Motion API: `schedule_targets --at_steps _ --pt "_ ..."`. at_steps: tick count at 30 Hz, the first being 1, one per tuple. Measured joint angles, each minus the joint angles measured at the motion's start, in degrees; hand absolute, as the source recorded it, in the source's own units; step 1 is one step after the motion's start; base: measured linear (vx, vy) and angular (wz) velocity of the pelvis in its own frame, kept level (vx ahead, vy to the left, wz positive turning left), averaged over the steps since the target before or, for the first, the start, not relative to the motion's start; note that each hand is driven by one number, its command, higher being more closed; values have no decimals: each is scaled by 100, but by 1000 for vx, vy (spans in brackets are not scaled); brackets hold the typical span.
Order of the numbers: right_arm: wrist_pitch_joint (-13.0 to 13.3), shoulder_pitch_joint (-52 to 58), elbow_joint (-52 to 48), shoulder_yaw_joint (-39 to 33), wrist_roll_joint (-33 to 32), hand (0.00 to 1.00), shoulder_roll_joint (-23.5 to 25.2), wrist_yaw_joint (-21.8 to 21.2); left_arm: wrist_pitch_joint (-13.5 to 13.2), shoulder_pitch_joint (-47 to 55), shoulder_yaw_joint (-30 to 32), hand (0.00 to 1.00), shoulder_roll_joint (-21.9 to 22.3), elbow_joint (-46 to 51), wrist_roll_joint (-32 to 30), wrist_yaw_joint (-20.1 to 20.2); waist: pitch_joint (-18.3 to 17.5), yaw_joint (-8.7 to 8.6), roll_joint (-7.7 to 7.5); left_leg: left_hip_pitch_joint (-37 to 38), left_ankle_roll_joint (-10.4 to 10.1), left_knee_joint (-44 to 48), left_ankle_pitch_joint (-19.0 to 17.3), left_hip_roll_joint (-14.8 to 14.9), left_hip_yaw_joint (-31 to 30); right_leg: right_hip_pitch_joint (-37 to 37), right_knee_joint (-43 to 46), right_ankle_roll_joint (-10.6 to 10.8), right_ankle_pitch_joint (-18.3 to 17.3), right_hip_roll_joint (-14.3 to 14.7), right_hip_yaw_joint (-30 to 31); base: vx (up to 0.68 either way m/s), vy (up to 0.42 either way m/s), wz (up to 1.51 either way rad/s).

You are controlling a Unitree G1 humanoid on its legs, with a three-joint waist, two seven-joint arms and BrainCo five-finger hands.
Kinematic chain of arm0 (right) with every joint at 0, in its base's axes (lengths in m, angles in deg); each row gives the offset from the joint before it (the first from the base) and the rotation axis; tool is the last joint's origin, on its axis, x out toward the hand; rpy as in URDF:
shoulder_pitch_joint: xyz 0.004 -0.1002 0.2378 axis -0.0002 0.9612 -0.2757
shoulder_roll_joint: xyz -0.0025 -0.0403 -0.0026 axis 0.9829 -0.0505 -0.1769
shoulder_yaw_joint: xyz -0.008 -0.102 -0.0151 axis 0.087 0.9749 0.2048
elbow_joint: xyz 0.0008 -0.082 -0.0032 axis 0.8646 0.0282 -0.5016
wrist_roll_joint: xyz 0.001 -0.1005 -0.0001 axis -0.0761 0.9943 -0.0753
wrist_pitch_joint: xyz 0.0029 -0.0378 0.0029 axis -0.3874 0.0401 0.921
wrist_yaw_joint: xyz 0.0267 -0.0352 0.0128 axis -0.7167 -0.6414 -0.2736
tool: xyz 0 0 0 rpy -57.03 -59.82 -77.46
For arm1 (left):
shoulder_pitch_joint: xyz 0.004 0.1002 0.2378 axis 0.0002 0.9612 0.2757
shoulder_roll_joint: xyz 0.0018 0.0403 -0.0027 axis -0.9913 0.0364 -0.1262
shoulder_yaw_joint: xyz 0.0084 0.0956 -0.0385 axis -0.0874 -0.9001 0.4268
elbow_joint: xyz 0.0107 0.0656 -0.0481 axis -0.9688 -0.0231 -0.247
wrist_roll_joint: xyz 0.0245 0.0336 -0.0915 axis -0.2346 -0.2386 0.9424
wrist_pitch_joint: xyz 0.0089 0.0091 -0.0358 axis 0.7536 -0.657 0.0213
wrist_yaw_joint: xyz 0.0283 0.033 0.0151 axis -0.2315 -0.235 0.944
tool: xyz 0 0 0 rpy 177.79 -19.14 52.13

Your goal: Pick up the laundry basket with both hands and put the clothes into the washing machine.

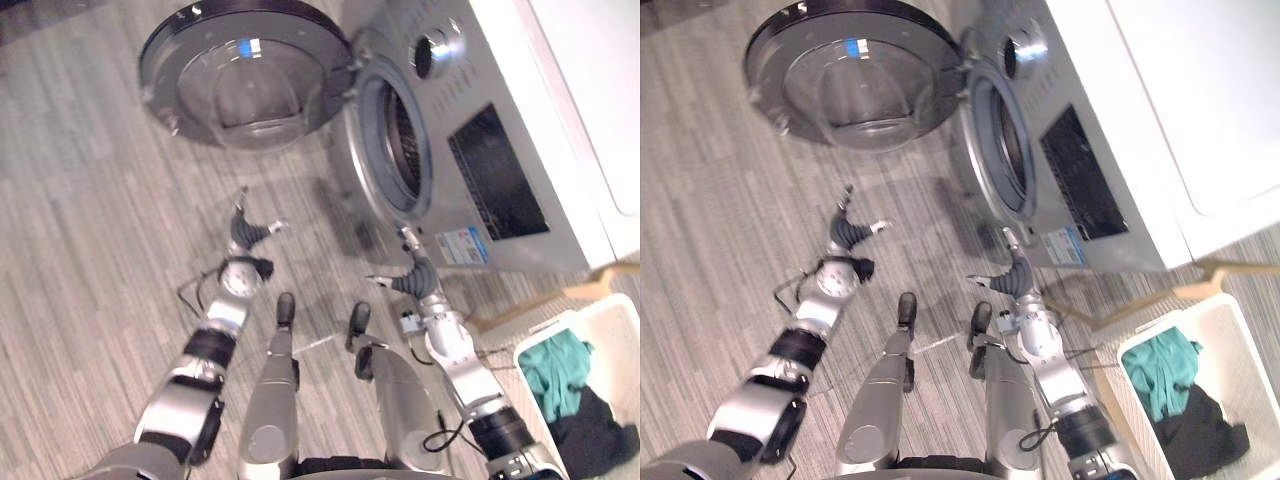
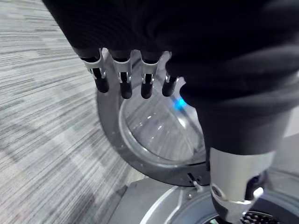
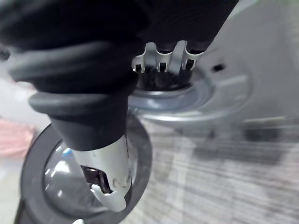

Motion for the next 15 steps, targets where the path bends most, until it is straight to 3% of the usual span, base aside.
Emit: schedule_targets --at_steps 2,7,15 --pt "29 111 45 -158 -10 0 80 15 133 -201 217 0 -385 -308 10 -152 45 -66 -93 -73 4 0 3 49 180 -142 -43 -45 105 55 131 0 -20 -37" --pt "213 220 -20 -256 -50 0 151 154 235 -287 252 0 -464 -319 11 -110 95 -142 -195 -260 10 0 9 87 275 -285 -227 -64 245 153 232 20 -2 -13" --pt "362 979 -1207 -616 -238 0 275 227 279 -435 553 0 -528 128 9 -150 95 -9 -195 -377 8 -55 9 104 267 -361 -299 -65 260 117 178 39 13 4"
